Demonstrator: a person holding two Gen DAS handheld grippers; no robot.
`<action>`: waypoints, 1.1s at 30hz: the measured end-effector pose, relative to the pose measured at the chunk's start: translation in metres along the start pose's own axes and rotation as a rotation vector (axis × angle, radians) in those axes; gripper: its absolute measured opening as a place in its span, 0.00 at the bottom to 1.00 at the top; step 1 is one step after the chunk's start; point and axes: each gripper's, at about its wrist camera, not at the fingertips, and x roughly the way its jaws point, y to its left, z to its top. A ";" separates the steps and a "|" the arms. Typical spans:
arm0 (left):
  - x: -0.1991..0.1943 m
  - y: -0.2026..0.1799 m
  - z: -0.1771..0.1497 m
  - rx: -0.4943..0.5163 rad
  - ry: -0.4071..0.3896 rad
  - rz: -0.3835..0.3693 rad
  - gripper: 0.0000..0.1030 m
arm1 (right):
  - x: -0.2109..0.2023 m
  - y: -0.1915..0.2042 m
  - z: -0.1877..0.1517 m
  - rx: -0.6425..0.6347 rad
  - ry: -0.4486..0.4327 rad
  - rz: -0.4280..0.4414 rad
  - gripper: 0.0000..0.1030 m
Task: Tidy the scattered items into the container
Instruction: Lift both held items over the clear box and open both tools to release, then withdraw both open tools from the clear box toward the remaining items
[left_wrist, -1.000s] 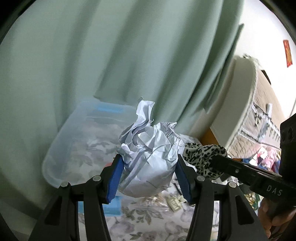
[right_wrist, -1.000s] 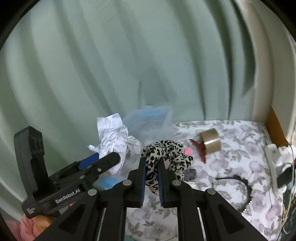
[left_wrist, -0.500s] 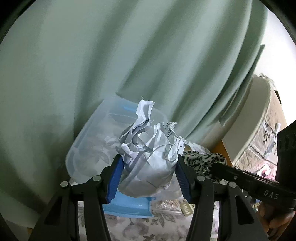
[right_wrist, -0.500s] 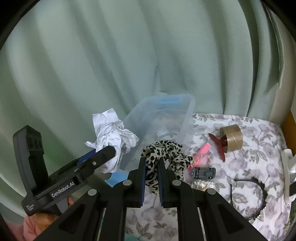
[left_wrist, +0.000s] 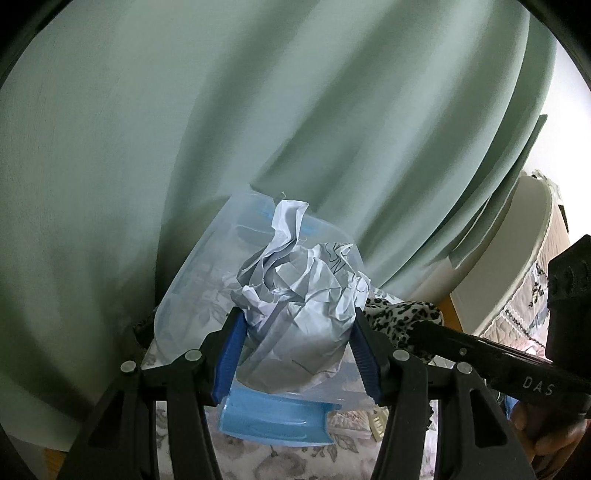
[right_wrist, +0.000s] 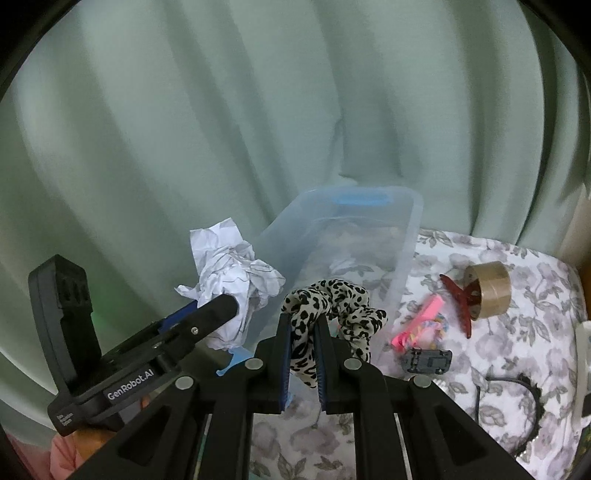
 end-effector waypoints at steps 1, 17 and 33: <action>0.001 0.000 0.001 -0.005 0.002 -0.002 0.56 | 0.003 0.001 0.001 -0.003 0.004 0.000 0.13; 0.025 0.007 -0.002 -0.041 0.049 -0.005 0.59 | 0.030 -0.001 0.003 -0.022 0.071 0.027 0.16; 0.021 -0.002 -0.001 -0.033 0.089 0.048 0.69 | 0.022 -0.010 -0.002 -0.001 0.070 -0.004 0.52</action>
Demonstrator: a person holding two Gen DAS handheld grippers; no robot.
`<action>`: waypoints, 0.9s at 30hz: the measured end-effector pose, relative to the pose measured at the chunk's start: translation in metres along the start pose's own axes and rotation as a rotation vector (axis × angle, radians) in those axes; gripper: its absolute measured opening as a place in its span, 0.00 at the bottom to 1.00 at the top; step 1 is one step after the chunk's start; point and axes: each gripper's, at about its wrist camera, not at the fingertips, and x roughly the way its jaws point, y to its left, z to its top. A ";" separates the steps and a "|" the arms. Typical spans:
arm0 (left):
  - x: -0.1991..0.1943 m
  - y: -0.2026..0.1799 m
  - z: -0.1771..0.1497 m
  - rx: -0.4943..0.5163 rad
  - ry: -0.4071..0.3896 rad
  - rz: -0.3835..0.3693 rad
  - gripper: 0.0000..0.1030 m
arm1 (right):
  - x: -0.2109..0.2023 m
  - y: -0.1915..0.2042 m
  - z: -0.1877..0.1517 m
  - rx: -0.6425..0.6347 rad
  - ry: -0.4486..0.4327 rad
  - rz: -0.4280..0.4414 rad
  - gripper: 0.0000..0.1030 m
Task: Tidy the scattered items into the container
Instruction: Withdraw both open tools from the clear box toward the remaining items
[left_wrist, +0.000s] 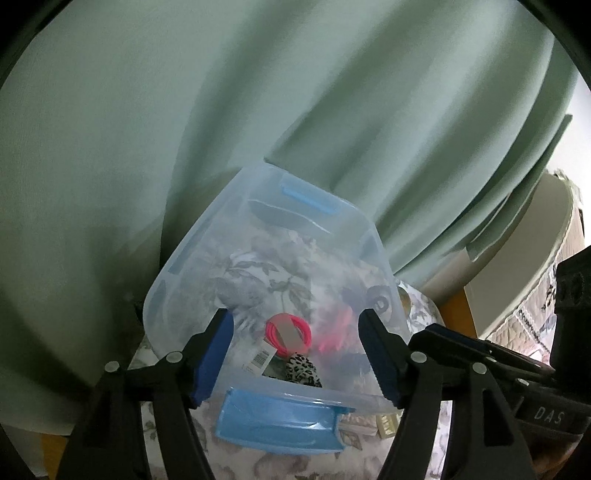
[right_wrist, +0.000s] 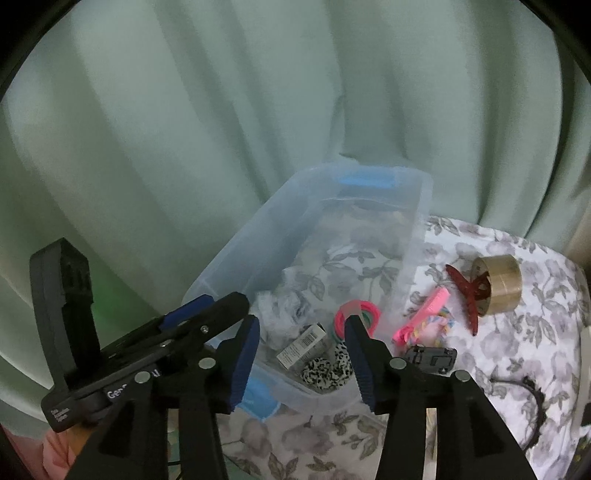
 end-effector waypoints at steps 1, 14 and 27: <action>-0.002 -0.003 0.000 0.007 0.000 0.003 0.69 | -0.002 -0.002 -0.002 0.009 0.001 -0.003 0.53; -0.030 -0.068 -0.010 0.161 -0.001 0.005 0.70 | -0.051 -0.033 -0.035 0.103 -0.056 -0.060 0.63; -0.011 -0.148 -0.032 0.293 0.080 -0.025 0.70 | -0.110 -0.087 -0.079 0.221 -0.156 -0.168 0.79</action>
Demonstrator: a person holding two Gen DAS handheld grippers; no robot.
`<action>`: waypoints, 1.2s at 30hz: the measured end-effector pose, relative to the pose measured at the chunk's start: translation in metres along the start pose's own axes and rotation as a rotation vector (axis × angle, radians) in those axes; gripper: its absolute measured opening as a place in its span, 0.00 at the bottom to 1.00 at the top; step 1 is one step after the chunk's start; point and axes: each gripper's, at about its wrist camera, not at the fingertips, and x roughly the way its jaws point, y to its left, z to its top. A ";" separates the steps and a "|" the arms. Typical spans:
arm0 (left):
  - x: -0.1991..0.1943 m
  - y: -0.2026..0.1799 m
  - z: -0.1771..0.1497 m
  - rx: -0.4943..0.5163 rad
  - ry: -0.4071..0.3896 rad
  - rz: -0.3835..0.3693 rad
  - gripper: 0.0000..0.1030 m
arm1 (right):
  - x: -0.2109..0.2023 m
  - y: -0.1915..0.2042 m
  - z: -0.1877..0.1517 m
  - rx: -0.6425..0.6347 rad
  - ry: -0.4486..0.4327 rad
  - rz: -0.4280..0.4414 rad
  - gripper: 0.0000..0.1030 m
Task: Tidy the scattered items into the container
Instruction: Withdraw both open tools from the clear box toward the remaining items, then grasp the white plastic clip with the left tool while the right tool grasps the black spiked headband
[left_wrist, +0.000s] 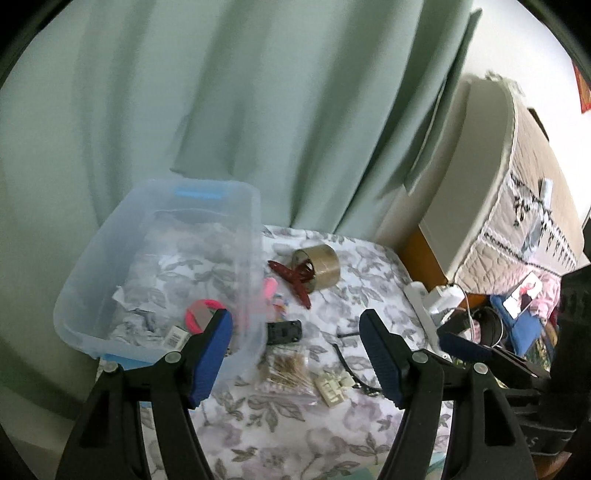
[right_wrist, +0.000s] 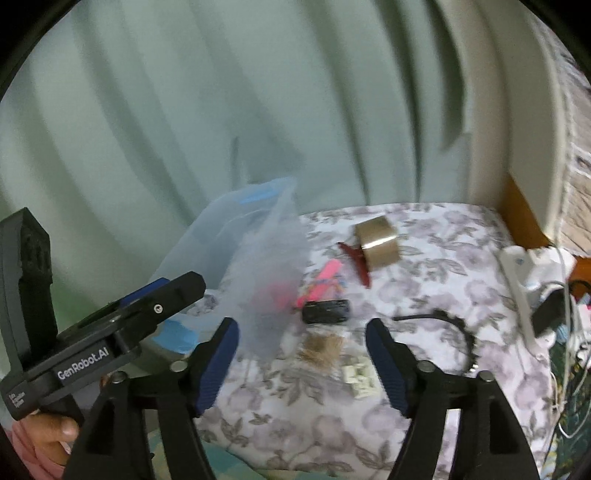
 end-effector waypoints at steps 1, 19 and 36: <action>0.002 -0.005 0.000 0.007 0.005 -0.003 0.70 | -0.004 -0.007 -0.002 0.011 -0.012 -0.008 0.83; 0.046 -0.040 -0.023 0.068 0.137 -0.013 0.73 | 0.003 -0.081 -0.030 0.178 -0.004 -0.091 1.00; 0.117 -0.051 -0.071 0.140 0.369 0.021 0.74 | 0.040 -0.134 -0.063 0.305 0.044 -0.153 1.00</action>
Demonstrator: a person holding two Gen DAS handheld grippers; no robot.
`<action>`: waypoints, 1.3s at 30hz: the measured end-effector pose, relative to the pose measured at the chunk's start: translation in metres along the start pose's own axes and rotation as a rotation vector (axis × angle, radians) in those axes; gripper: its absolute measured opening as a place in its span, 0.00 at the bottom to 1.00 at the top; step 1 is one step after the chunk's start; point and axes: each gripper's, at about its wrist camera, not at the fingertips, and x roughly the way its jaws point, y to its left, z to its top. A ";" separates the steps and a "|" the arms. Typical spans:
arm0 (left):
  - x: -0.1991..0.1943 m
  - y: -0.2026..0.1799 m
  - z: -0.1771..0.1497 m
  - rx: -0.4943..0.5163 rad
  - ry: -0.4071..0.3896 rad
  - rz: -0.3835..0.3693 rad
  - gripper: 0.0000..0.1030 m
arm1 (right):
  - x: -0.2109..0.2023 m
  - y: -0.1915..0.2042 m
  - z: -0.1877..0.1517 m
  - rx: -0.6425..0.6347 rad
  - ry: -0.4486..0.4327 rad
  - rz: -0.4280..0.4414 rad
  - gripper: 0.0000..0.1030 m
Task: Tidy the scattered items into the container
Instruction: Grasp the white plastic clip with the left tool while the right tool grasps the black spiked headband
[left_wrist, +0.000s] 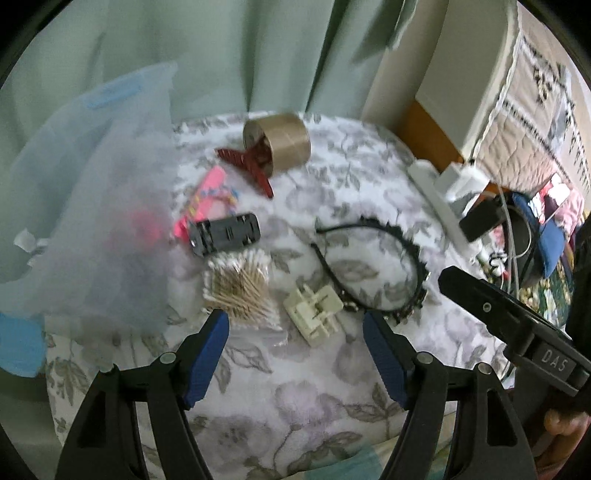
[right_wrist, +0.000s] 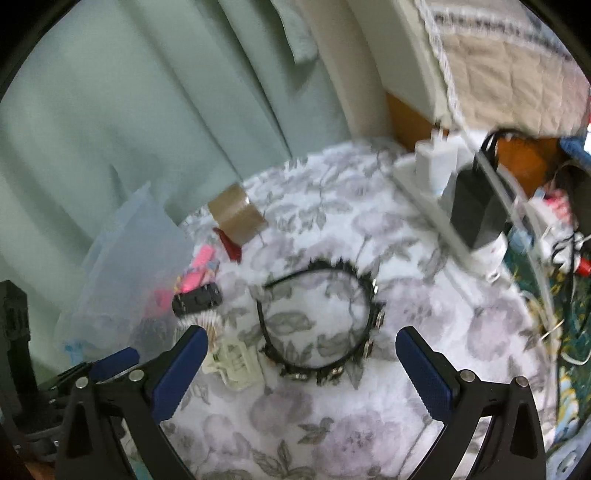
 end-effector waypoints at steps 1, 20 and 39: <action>0.004 0.000 0.000 0.002 0.009 0.000 0.74 | 0.004 -0.003 -0.001 0.011 0.021 0.008 1.00; 0.059 -0.013 0.013 0.048 0.109 0.044 0.73 | 0.055 -0.034 -0.006 0.094 0.181 -0.102 0.93; 0.093 -0.016 0.015 0.060 0.153 0.031 0.36 | 0.080 -0.035 0.015 -0.004 0.148 -0.297 0.43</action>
